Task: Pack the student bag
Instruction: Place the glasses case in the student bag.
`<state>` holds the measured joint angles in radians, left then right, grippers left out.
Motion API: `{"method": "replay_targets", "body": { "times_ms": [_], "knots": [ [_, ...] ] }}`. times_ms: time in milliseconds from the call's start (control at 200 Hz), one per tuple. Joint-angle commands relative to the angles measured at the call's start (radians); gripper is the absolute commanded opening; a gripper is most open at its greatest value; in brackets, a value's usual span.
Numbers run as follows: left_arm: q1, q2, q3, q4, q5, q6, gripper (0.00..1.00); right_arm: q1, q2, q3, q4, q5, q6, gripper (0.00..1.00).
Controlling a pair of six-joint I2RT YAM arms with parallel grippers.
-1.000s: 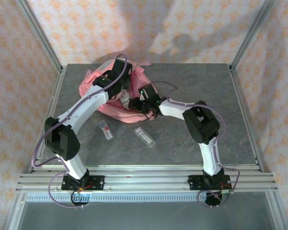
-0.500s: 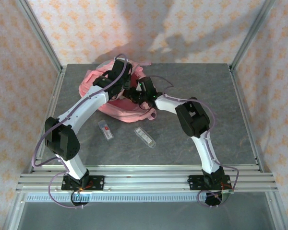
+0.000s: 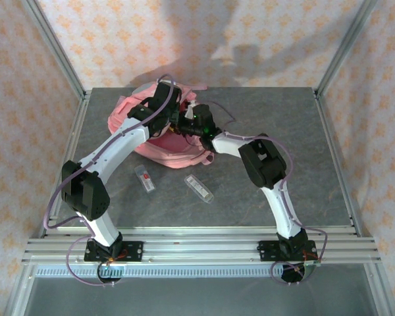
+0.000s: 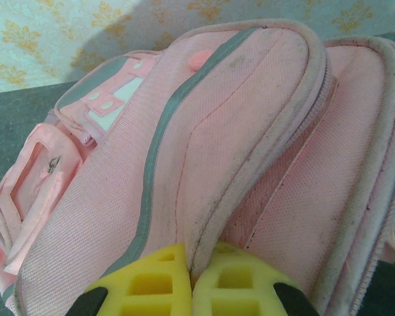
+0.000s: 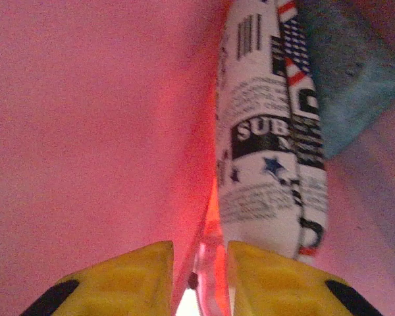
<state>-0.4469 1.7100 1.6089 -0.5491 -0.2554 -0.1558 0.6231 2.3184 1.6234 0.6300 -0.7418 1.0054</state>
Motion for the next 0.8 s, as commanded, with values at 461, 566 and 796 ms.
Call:
{"method": "replay_targets", "body": {
  "times_ms": [461,566,796],
  "knots": [
    [-0.004,-0.077,-0.013,0.063,0.003,-0.03,0.0,-0.002,-0.118,-0.154,0.042,-0.026,-0.044,0.36],
    [-0.003,-0.086,-0.018,0.066,-0.006,-0.023,0.0,-0.033,-0.195,-0.247,0.018,0.044,-0.093,0.37],
    [-0.003,-0.087,-0.02,0.061,0.002,-0.029,0.0,-0.063,-0.087,-0.131,-0.054,0.028,-0.082,0.37]
  ]
}}
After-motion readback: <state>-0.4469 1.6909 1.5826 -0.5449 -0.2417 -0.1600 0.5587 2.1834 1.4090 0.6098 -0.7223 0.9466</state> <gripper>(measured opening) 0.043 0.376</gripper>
